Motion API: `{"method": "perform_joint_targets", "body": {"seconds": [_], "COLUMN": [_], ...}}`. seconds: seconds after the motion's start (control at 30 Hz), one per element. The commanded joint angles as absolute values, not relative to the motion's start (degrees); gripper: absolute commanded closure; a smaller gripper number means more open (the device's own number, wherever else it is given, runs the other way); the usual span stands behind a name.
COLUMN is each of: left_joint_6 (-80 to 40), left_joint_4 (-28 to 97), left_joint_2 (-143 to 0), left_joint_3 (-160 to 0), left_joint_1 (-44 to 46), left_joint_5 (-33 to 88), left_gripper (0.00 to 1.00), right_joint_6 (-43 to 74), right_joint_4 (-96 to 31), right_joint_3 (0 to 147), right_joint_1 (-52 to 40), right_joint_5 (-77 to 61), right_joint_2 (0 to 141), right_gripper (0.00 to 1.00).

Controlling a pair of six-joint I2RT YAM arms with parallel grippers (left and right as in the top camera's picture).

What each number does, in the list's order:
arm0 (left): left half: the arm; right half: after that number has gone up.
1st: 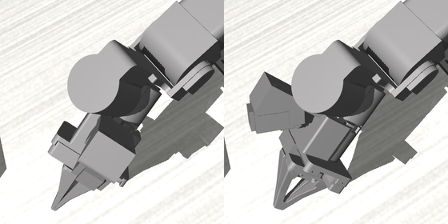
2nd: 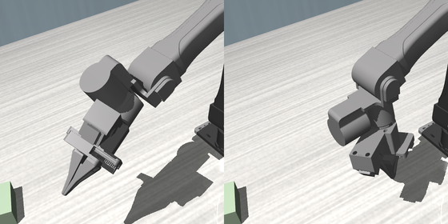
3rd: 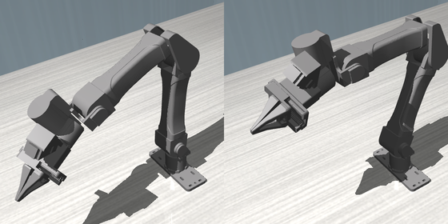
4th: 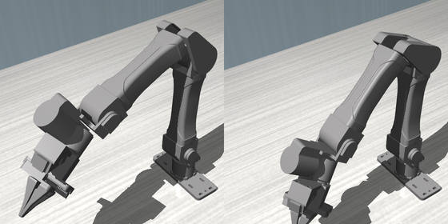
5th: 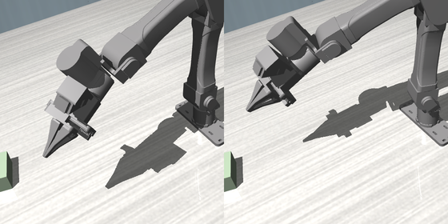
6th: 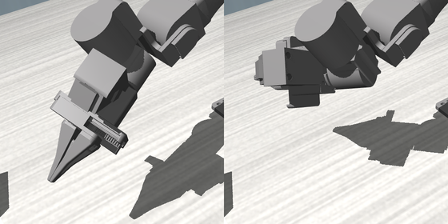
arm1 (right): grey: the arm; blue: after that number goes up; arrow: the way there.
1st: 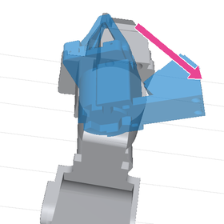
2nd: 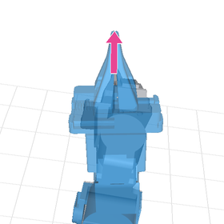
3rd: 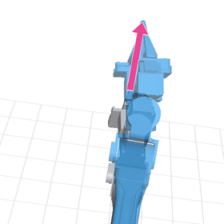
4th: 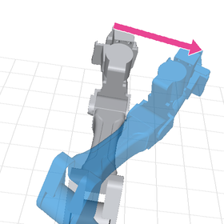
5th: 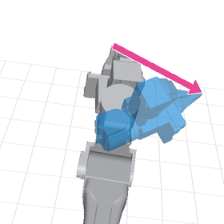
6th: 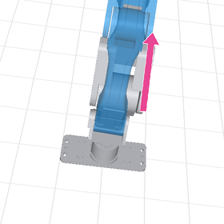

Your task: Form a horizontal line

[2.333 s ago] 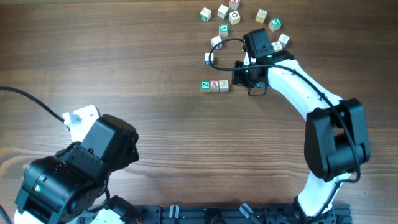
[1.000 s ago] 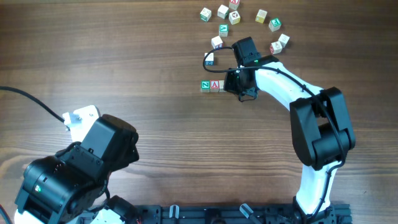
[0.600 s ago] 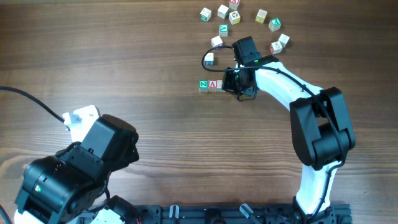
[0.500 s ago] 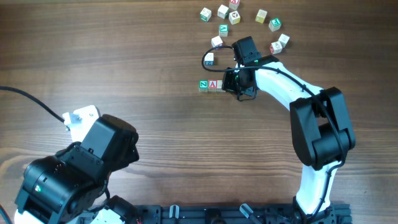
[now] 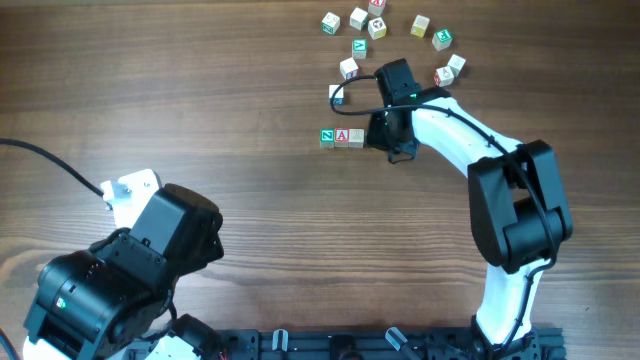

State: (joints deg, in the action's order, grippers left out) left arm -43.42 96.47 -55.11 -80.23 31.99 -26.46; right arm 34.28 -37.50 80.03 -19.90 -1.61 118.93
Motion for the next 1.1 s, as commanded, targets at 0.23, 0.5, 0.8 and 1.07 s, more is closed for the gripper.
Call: {"method": "perform_joint_targets", "body": {"seconds": [0.23, 0.5, 0.8, 1.07], "left_joint_6": [-43.55, -43.55, -43.55, -43.55], "left_joint_4": [96.49, 96.49, 96.49, 96.49], "left_joint_2": [-54.87, -54.87, -54.87, -54.87], "left_joint_3": [-80.38, -80.38, -80.38, -80.38], "left_joint_1": [31.99, 31.99, 31.99, 31.99], "left_joint_5": [-26.39, -26.39, -26.39, -26.39], "left_gripper": [0.00, 0.00, 0.00, 0.00], "right_joint_6": [34.72, 36.18, 35.97, 36.05], "right_joint_4": [-45.71, -50.57, -55.33, -58.37], "right_joint_3": [82.41, 82.41, 82.41, 82.41], "right_joint_1": [-19.09, -19.09, -19.09, -19.09], "right_joint_5": [13.23, 13.34, 14.04, 17.04], "right_joint_2": [106.08, 92.90, 79.77, 70.00], "right_gripper": [0.95, 0.95, 0.95, 0.95]}}
